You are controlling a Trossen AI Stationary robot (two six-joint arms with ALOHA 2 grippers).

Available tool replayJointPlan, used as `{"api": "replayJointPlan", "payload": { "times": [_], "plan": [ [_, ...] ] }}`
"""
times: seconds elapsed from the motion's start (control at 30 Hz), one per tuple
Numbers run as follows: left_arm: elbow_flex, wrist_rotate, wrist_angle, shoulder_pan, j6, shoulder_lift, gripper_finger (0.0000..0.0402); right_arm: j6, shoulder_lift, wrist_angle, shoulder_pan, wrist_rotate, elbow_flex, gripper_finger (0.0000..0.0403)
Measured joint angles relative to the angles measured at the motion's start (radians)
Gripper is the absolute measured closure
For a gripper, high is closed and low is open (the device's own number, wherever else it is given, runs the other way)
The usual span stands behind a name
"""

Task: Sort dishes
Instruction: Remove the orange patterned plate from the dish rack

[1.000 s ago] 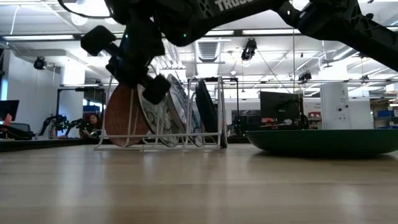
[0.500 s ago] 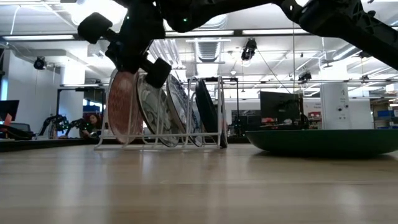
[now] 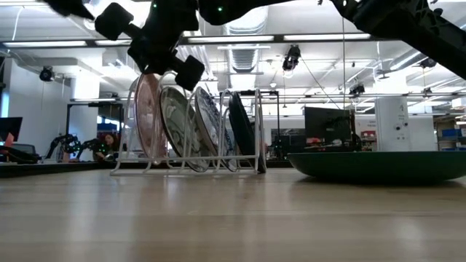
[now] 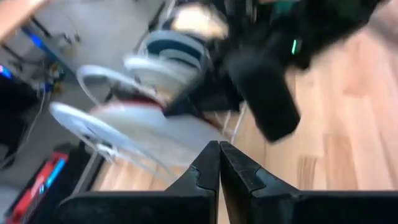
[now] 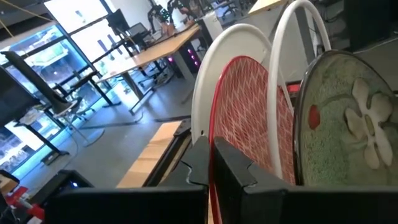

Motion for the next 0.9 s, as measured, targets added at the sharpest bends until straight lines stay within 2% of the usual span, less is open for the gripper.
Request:
{"api": "replayJointPlan", "payload": {
  "times": [0.27,0.37,0.53,0.77,0.9],
  "plan": [
    [-0.258,-0.122,0.113,-0.006,-0.234,-0.042,0.0401,0.015,0.000,-0.013,0.000,-0.001,0.000,0.0403],
    [-0.342,-0.121,0.203,-0.006,-0.254,-0.047,0.0401,0.019,0.000,-0.013,0.000,-0.022,0.000,0.0403],
    [-0.392,-0.189,0.294,-0.008,-0.257,-0.048,0.0395,0.012,0.000,-0.013,0.000,-0.040,0.000,0.0403],
    [-0.419,-0.160,0.332,-0.008,-0.310,-0.001,0.0335,-0.013,0.000,-0.006,-0.002,-0.037,0.000,0.0403],
    [-0.464,-0.195,0.401,-0.009,-0.354,0.052,0.0291,-0.018,-0.002,-0.008,-0.005,-0.029,0.000,0.0403]
  ]
}}
